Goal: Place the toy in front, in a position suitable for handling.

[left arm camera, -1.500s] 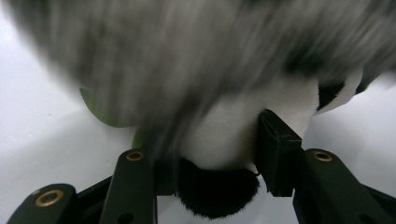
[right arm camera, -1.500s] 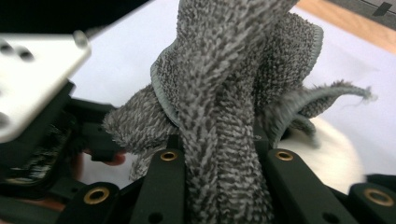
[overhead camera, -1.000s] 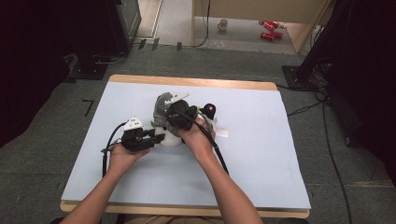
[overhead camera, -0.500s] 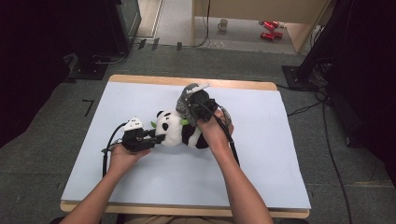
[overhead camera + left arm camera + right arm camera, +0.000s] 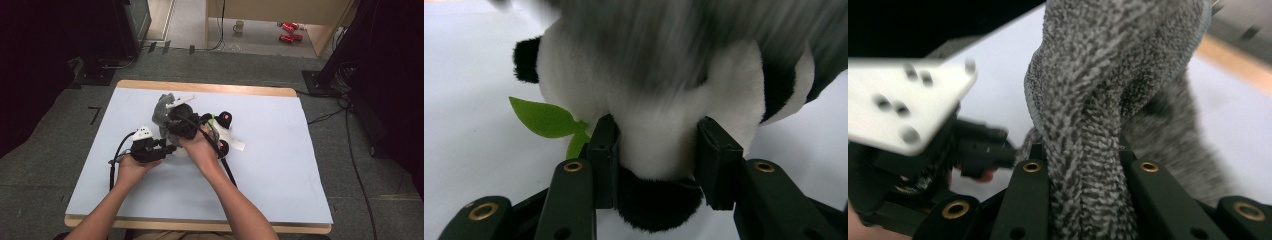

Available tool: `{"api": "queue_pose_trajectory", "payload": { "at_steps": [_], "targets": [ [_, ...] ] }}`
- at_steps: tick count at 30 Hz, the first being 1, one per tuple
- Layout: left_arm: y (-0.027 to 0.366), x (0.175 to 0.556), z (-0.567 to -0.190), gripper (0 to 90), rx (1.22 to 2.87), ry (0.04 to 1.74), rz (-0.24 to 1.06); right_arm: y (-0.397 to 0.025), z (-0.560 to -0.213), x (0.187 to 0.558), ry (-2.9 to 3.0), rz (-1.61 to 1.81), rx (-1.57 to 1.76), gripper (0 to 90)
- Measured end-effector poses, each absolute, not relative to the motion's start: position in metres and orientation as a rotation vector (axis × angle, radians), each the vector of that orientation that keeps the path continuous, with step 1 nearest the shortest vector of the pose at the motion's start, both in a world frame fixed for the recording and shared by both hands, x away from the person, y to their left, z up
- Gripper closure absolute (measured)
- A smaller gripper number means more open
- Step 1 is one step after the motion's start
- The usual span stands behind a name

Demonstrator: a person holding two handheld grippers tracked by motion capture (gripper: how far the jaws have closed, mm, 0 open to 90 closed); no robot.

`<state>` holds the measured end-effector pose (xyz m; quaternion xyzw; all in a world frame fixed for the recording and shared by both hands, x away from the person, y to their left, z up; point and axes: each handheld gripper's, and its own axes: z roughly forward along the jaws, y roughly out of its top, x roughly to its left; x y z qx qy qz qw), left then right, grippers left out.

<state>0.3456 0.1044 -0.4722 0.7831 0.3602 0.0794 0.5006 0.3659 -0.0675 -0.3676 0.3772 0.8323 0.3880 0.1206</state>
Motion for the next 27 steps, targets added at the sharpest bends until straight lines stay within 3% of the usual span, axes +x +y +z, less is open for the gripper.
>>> {"api": "queue_pose_trajectory", "payload": {
  "at_steps": [1,5,17,27],
  "targets": [
    [0.104,0.345,-0.472,58.0,1.897,0.87,0.193,-0.064,-0.386,0.37,2.473,1.054,1.115,78.5],
    [0.104,0.346,-0.471,58.1,1.898,0.878,0.192,-0.083,-0.401,0.377,2.461,1.13,1.133,79.0],
    [0.103,0.346,-0.47,58.7,1.895,0.878,0.196,-0.112,-0.386,0.378,2.374,0.969,1.101,78.7],
    [0.102,0.345,-0.47,58.6,1.9,0.863,0.203,-0.18,-0.386,0.398,2.257,0.917,1.352,79.5]
  ]
}}
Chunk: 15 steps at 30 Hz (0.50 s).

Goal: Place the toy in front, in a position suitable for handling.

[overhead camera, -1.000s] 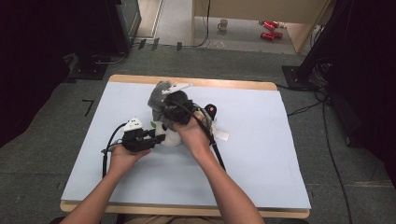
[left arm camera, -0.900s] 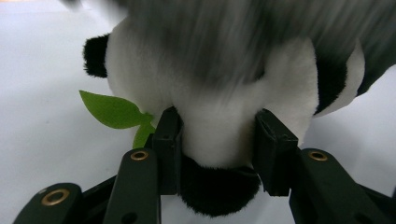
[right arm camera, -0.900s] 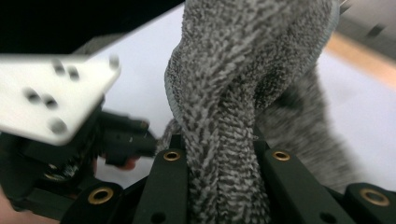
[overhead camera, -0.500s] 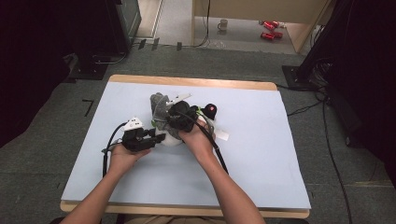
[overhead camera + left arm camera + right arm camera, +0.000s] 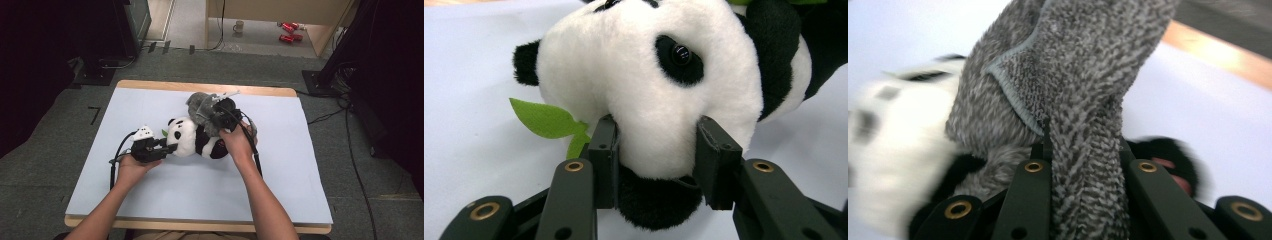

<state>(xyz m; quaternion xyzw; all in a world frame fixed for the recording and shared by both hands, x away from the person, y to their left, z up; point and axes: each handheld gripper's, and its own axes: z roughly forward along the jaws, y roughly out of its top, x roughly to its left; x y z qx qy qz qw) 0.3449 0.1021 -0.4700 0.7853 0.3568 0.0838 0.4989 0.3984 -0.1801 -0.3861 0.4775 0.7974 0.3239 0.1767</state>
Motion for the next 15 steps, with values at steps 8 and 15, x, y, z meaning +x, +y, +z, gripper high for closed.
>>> {"api": "queue_pose_trajectory", "payload": {
  "at_steps": [8,15],
  "targets": [
    [0.103,0.345,-0.471,57.6,1.91,0.844,0.211,-0.188,-0.361,0.389,2.193,1.06,1.358,79.9],
    [0.103,0.345,-0.471,55.2,1.907,0.842,0.218,-0.155,-0.343,0.366,2.248,1.19,1.233,79.8]
  ]
}}
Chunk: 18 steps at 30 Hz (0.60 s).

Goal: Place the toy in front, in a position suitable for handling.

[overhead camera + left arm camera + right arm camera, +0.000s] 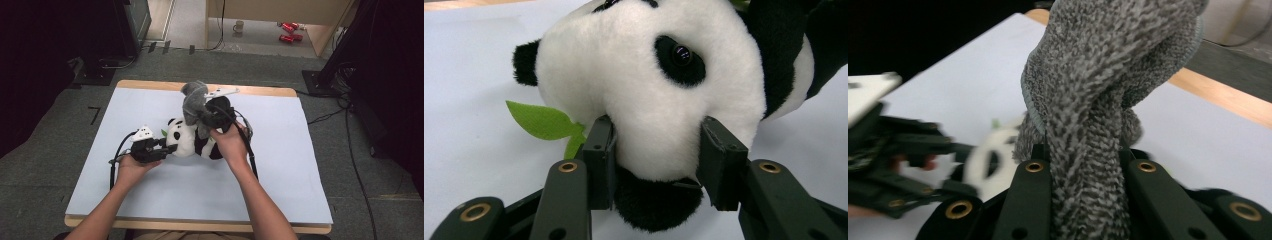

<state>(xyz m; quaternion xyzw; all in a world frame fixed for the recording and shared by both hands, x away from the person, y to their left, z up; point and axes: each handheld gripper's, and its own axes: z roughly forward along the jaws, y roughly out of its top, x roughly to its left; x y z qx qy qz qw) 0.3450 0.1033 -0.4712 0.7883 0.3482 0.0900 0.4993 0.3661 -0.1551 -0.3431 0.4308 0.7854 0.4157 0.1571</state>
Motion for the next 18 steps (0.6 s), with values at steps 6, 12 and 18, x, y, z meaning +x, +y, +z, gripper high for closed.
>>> {"api": "queue_pose_trajectory", "payload": {
  "at_steps": [6,12,18],
  "targets": [
    [0.104,0.345,-0.471,51.7,1.902,0.839,0.231,-0.122,-0.351,0.345,2.339,1.25,1.16,79.8],
    [0.103,0.345,-0.47,49.3,1.897,0.85,0.227,-0.1,-0.379,0.335,2.427,1.217,1.147,79.7],
    [0.104,0.346,-0.47,42.9,1.886,0.86,0.23,-0.103,-0.404,0.344,2.403,1.146,1.144,79.3]
  ]
}}
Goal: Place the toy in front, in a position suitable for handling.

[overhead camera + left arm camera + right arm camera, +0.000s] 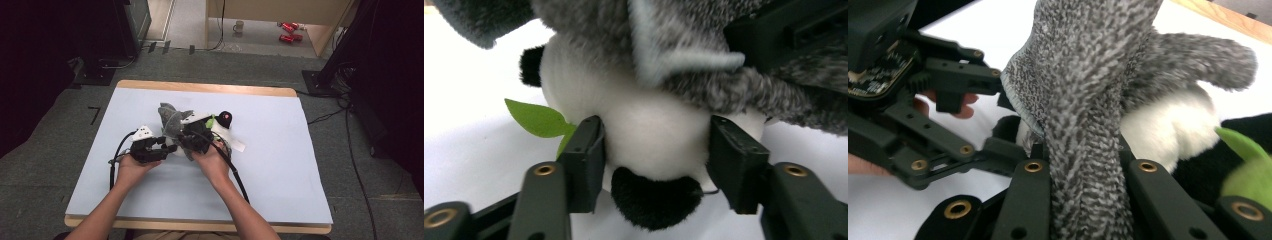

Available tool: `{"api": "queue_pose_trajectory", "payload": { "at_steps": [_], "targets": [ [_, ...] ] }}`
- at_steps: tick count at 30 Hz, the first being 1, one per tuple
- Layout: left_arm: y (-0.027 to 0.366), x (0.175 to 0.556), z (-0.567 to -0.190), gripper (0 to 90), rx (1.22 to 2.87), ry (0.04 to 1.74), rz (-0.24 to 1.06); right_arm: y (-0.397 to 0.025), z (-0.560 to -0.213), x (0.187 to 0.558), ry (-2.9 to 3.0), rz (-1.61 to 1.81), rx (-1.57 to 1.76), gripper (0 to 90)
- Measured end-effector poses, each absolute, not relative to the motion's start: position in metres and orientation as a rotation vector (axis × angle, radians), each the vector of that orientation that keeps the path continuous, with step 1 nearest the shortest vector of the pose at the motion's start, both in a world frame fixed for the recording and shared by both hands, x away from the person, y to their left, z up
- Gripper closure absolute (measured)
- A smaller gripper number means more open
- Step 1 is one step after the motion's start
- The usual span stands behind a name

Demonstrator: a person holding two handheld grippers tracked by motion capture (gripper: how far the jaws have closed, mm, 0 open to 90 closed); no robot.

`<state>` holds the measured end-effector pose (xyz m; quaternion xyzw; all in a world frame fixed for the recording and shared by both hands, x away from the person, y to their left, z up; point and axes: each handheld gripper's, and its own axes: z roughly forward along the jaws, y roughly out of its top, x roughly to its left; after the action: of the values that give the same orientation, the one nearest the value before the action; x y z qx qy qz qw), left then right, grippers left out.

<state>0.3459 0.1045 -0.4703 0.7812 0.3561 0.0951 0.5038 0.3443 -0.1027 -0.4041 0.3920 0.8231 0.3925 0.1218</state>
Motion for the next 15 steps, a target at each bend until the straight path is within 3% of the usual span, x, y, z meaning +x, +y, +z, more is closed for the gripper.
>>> {"api": "queue_pose_trajectory", "payload": {
  "at_steps": [7,15],
  "targets": [
    [0.103,0.347,-0.472,24.9,1.855,0.818,0.261,-0.125,-0.399,0.352,2.362,1.158,1.18,79.0],
    [0.099,0.349,-0.479,19.0,1.889,0.827,0.218,-0.129,-0.399,0.357,2.361,1.151,1.178,78.8]
  ]
}}
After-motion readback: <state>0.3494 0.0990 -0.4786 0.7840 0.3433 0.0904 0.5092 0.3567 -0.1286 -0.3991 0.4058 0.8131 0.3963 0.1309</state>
